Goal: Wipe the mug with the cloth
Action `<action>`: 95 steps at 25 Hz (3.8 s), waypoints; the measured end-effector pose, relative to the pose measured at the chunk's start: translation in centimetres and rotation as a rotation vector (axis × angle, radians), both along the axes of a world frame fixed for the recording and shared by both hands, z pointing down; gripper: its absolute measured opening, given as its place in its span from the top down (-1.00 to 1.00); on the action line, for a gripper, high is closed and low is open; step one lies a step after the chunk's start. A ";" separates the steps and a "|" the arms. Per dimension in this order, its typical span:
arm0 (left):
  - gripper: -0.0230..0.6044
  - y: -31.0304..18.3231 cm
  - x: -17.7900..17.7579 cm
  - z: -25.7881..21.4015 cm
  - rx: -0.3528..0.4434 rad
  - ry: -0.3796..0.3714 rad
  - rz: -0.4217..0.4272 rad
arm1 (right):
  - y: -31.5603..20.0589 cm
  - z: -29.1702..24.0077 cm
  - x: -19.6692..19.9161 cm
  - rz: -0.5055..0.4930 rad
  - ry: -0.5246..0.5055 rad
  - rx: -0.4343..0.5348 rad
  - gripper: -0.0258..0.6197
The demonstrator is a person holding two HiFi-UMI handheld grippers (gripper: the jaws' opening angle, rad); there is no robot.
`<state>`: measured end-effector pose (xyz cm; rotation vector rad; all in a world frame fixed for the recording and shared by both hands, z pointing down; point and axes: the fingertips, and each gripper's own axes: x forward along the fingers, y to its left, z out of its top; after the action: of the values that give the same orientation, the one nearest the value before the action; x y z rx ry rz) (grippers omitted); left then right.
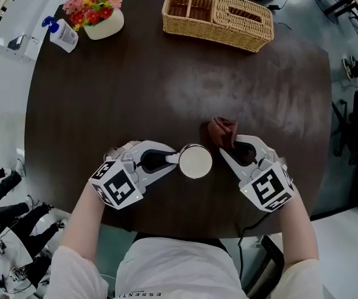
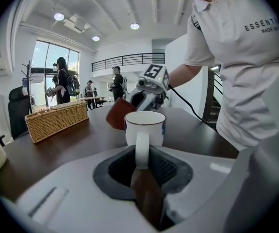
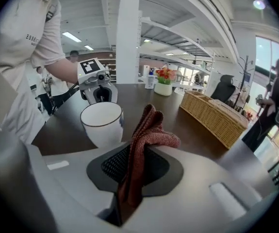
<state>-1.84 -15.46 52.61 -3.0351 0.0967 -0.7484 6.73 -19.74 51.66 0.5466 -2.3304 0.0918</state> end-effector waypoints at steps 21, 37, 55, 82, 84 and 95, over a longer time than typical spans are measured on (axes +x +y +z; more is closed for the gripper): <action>0.68 -1.3 -0.4 0.1 -0.081 0.007 0.059 | 0.6 2.5 -5.1 -0.889 0.305 0.037 0.67; 0.68 -1.0 -0.3 0.0 -0.072 -0.007 -0.145 | 4.0 2.3 -1.2 -0.377 0.102 -0.049 0.66; 0.68 1.1 0.2 -0.6 0.066 0.043 -0.263 | 5.3 0.7 1.9 0.534 -0.255 -0.206 0.66; 0.72 0.7 2.9 -14.7 0.100 0.290 -0.133 | 3.3 -3.7 -1.7 0.468 -0.465 -0.086 0.66; 0.72 0.7 3.2 -14.9 0.102 0.287 -0.127 | 3.4 -4.5 -1.9 0.453 -0.503 -0.072 0.66; 0.72 0.8 3.4 -14.4 -0.018 0.311 -0.186 | 6.4 -5.1 -3.4 0.302 -0.575 -0.129 0.66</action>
<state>1.57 -14.65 38.18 -3.1639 0.3820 -0.2763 3.30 -13.31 46.56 0.8953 -2.7419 0.6073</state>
